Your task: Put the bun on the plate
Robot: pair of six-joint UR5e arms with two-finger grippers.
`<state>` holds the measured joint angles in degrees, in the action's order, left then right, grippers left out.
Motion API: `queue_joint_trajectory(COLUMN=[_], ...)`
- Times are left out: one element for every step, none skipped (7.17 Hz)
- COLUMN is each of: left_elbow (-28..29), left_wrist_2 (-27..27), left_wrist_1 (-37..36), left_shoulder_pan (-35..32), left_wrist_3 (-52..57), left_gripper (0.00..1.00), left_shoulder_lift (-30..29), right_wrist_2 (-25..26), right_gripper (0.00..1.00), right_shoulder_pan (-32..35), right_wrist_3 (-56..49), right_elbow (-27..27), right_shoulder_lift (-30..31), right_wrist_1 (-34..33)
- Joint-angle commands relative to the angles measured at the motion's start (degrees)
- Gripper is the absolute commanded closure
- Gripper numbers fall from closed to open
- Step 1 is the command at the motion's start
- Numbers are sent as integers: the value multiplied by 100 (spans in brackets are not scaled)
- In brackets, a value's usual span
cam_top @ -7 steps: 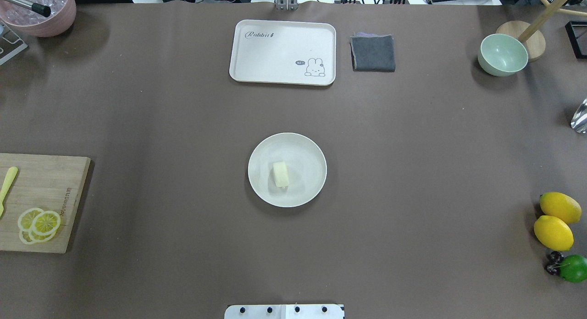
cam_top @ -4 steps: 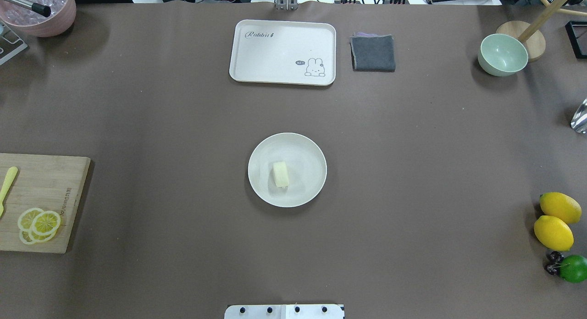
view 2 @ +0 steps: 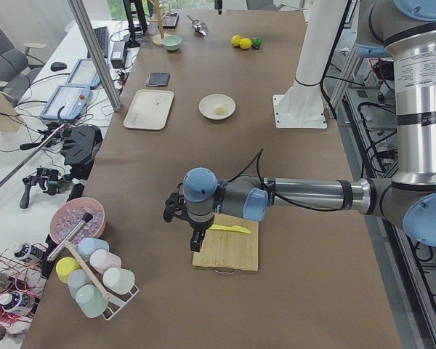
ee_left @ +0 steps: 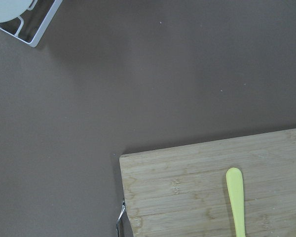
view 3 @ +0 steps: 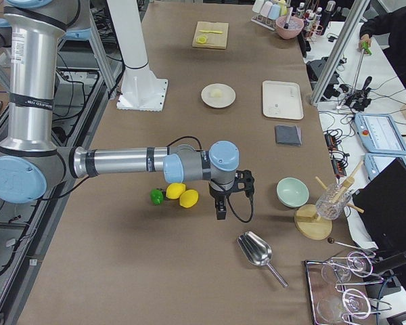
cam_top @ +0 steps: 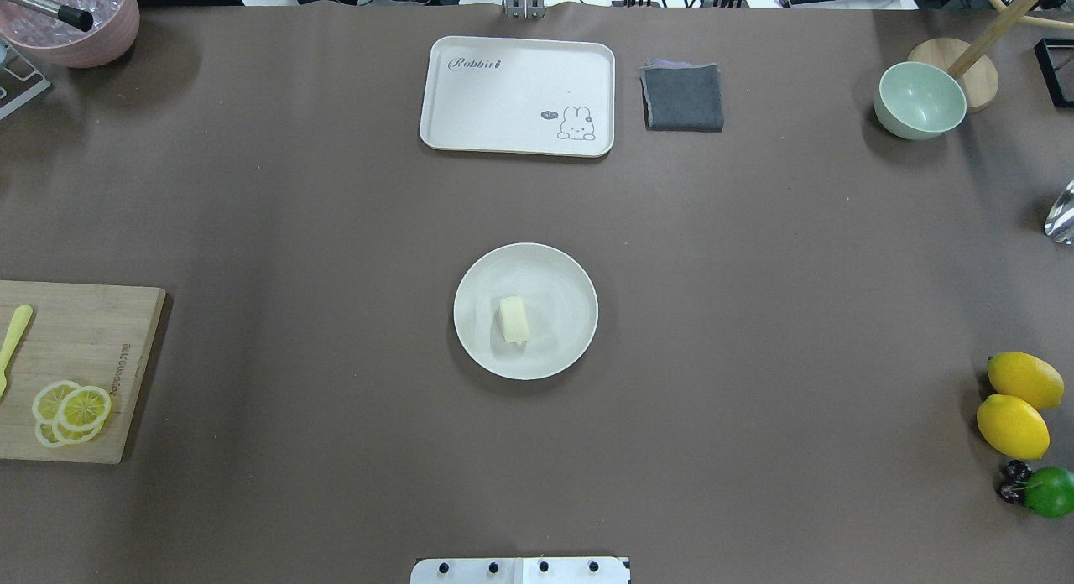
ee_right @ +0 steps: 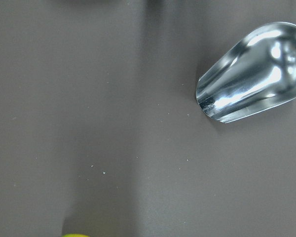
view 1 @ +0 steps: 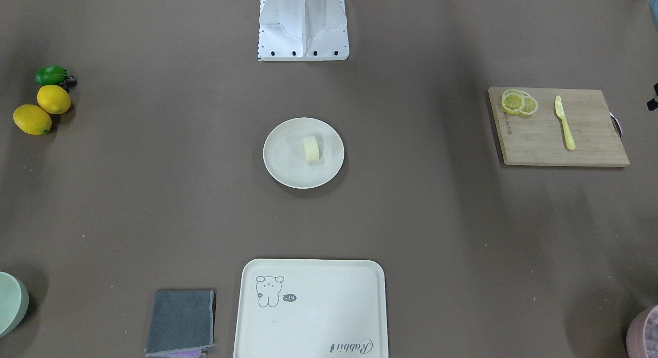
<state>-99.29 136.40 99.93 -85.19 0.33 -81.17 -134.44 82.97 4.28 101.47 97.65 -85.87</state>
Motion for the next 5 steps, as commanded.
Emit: queue_joint_trajectory(left_elbow=[-3,-3,-38,-20,-46], left_wrist_2=[-8,-69,-400,-586,-562], left_wrist_1=[0,-9,-9,-18,-26], left_shoulder_pan=[20,11,-6,11,3], left_wrist_3=[-16,-7,2,-15,-50], left_gripper=[2,2,2,2,2], left_shoulder_lift=[-22,-4,5,13,13], right_wrist_2=[6,40,49,145,164], right_gripper=[0,0,0,0,0], right_shoulder_pan=[0,0,0,0,0], right_wrist_3=[-15,-23,-32,-50,-146], right_elbow=[4,-13,-5,-31,-31], right_shoulder_lift=[8,17,17,78,157], right_wrist_1=[-8,-8,-26,-26,-26])
